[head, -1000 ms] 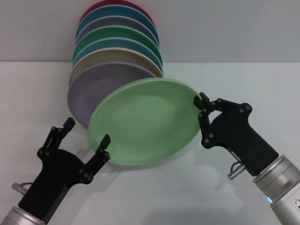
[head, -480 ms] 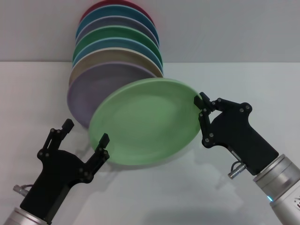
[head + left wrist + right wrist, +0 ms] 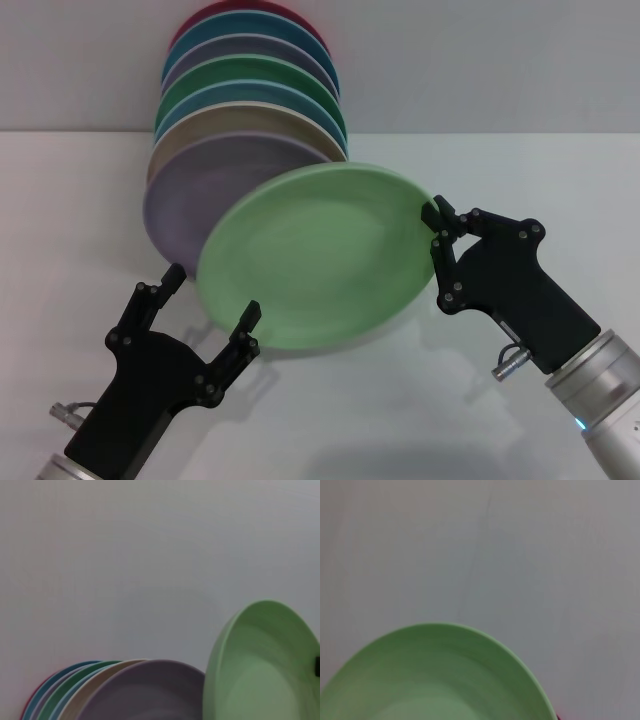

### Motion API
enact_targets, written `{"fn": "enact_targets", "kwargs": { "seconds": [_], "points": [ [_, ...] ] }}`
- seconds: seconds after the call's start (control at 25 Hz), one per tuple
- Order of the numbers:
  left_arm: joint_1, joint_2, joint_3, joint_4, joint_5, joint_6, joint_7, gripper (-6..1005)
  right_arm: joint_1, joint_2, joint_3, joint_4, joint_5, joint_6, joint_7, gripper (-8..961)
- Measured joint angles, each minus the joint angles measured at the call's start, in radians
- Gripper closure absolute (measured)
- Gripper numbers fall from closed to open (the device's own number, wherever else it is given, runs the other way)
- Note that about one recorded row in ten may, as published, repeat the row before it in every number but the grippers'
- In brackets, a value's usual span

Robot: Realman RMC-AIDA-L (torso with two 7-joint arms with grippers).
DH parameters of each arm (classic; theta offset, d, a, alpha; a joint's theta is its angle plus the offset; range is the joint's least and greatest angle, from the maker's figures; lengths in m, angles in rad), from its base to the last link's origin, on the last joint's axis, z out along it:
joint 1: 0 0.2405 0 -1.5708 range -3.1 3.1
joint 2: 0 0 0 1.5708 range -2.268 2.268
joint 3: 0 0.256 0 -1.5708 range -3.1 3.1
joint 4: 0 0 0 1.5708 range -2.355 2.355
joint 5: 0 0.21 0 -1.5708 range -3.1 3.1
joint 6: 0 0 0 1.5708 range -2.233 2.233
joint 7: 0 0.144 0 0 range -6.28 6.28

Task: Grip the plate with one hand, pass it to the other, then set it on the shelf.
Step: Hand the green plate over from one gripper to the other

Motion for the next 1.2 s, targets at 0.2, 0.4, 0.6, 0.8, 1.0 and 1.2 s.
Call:
{"fn": "enact_targets", "kwargs": {
  "seconds": [0.2, 0.4, 0.6, 0.8, 1.0, 1.2],
  "points": [
    [0.000, 0.001, 0.000, -0.002, -0.002, -0.004, -0.002, 142, -0.004, 0.002, 0.000, 0.017, 0.004, -0.026, -0.007, 936],
    [-0.004, 0.002, 0.000, -0.002, -0.002, -0.005, -0.004, 140, -0.011, 0.003, -0.003, 0.033, 0.020, -0.051, -0.008, 936],
    [-0.007, 0.002, 0.001, -0.001, -0.002, -0.011, -0.006, 140, -0.019, 0.003, -0.001, 0.043, 0.022, -0.064, -0.010, 937],
    [-0.013, 0.002, 0.008, -0.003, -0.002, -0.023, -0.006, 141, -0.026, 0.004, 0.000, 0.070, 0.026, -0.098, -0.010, 937],
    [-0.014, 0.002, 0.014, -0.007, -0.002, -0.025, -0.007, 141, -0.040, 0.004, 0.000, 0.076, 0.026, -0.121, -0.010, 937],
    [-0.014, 0.002, 0.032, -0.014, -0.002, -0.027, -0.005, 142, -0.054, 0.005, 0.000, 0.094, 0.027, -0.162, -0.011, 937]
  ]
}}
